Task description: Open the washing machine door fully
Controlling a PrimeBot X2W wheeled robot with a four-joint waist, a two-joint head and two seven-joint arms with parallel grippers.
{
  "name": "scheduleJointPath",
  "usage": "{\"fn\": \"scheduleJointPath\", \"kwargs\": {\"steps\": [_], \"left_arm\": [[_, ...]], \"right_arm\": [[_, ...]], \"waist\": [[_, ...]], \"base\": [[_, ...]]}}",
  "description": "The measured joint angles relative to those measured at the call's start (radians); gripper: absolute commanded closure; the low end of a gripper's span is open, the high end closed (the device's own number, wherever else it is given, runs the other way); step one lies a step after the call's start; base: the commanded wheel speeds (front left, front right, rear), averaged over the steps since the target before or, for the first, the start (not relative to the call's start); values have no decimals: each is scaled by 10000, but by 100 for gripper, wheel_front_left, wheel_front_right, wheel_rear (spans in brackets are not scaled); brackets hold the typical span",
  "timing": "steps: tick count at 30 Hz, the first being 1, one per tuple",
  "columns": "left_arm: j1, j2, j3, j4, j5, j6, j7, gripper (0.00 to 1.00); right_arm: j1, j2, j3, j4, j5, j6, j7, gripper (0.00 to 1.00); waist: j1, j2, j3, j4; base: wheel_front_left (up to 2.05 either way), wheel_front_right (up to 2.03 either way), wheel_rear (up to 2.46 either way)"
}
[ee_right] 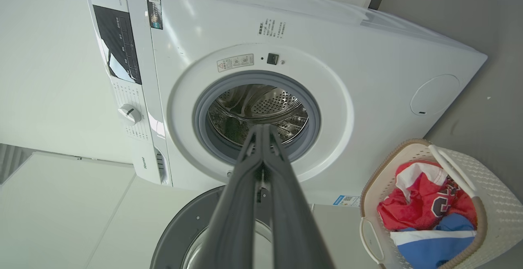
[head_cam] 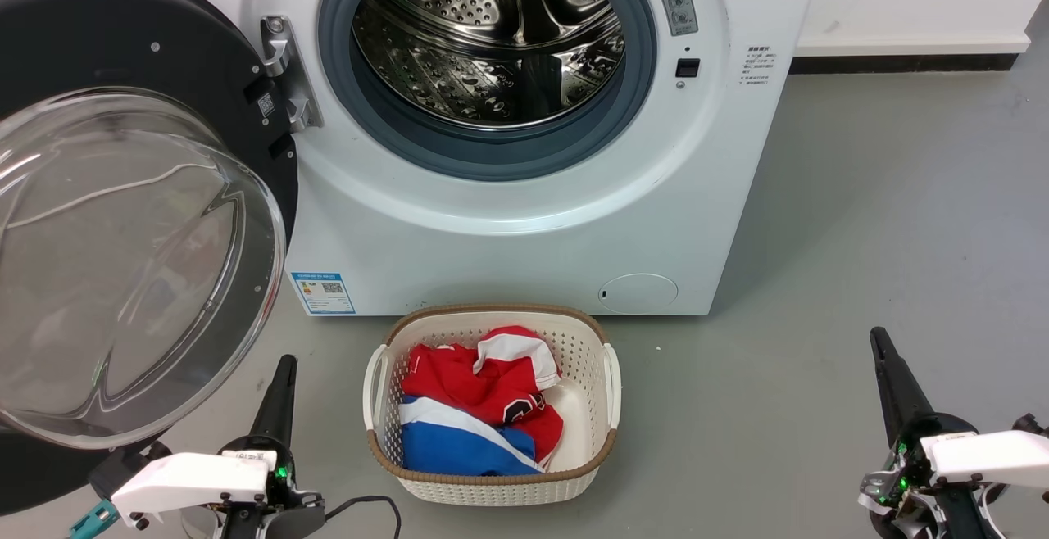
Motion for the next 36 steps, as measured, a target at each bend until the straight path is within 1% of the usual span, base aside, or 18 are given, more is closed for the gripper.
{"fn": "scheduleJointPath", "kwargs": {"steps": [25,36], "left_arm": [[-330,4,121,127,-1776,-90,456,100],[-337,4,125,130,-1787,-90,456,100]], "right_arm": [[-275,-2,-31,165,1827,0,441,100],[-276,-2,-33,169,1829,-2,441,100]], "waist": [[0,0,50,58],[0,0,50,58]], "base": [[0,0,0],[0,0,0]]}}
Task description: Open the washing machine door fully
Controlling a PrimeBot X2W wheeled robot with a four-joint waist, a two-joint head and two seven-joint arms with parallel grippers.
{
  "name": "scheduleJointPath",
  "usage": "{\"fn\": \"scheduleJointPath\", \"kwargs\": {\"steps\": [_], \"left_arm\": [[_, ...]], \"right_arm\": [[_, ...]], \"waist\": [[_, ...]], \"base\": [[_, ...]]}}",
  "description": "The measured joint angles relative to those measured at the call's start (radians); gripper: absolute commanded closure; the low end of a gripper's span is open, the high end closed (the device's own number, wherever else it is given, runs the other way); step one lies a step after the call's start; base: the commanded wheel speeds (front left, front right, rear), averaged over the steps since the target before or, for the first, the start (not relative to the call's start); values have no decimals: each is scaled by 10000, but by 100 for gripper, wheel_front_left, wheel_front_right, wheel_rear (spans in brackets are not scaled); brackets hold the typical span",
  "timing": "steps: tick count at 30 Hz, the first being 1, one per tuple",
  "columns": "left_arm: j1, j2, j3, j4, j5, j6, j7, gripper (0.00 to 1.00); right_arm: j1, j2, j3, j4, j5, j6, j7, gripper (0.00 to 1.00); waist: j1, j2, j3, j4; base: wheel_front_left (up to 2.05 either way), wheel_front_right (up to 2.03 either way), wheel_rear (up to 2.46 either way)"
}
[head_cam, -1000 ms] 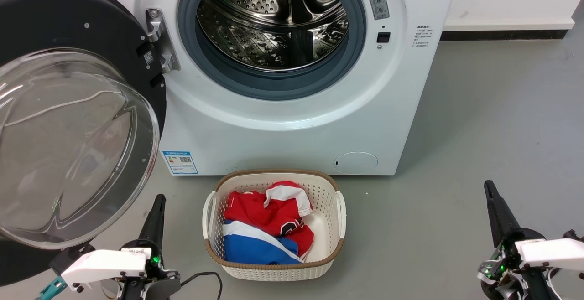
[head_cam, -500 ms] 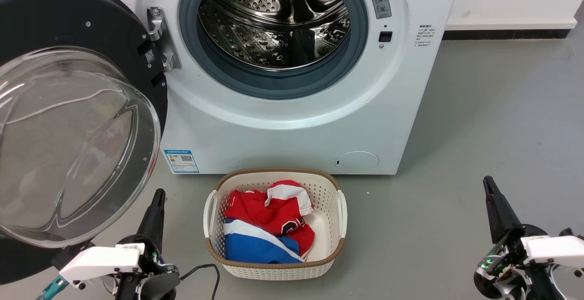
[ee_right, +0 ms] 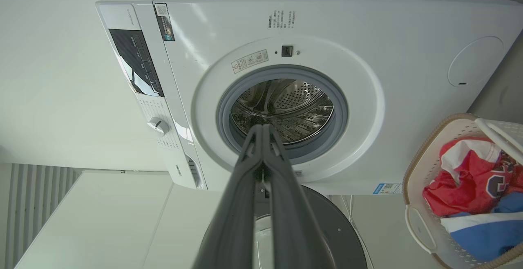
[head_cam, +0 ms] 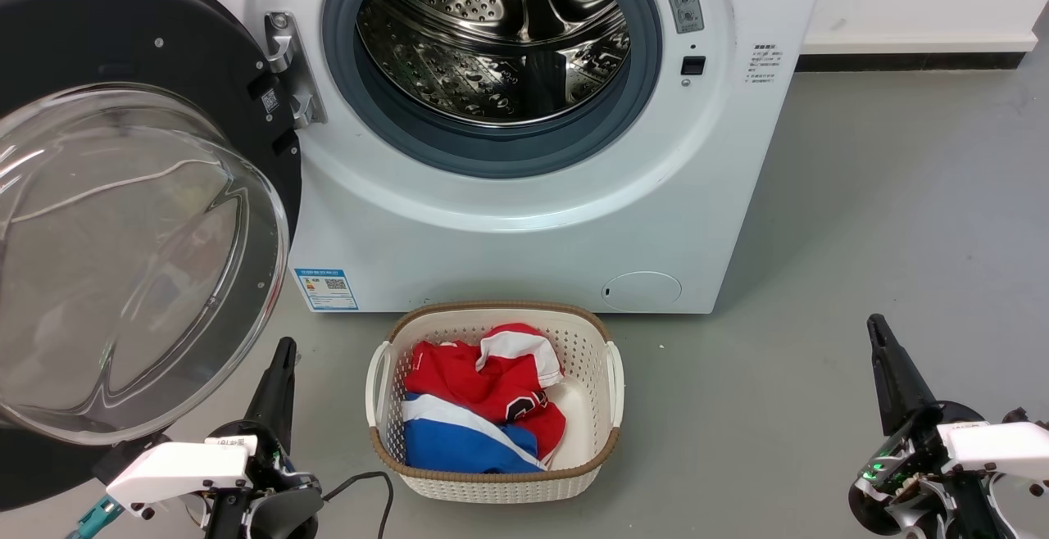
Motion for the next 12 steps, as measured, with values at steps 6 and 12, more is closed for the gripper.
{"fn": "scheduleJointPath", "kwargs": {"steps": [6,12], "left_arm": [[-1,0,0,0,0,-2,0,100],[-1,0,0,0,0,0,2,100]], "right_arm": [[0,0,0,0,0,2,0,100],[0,0,0,2,0,0,0,100]], "waist": [[0,0,0,0],[0,0,0,0]], "base": [[0,0,0],[0,0,0]]}}
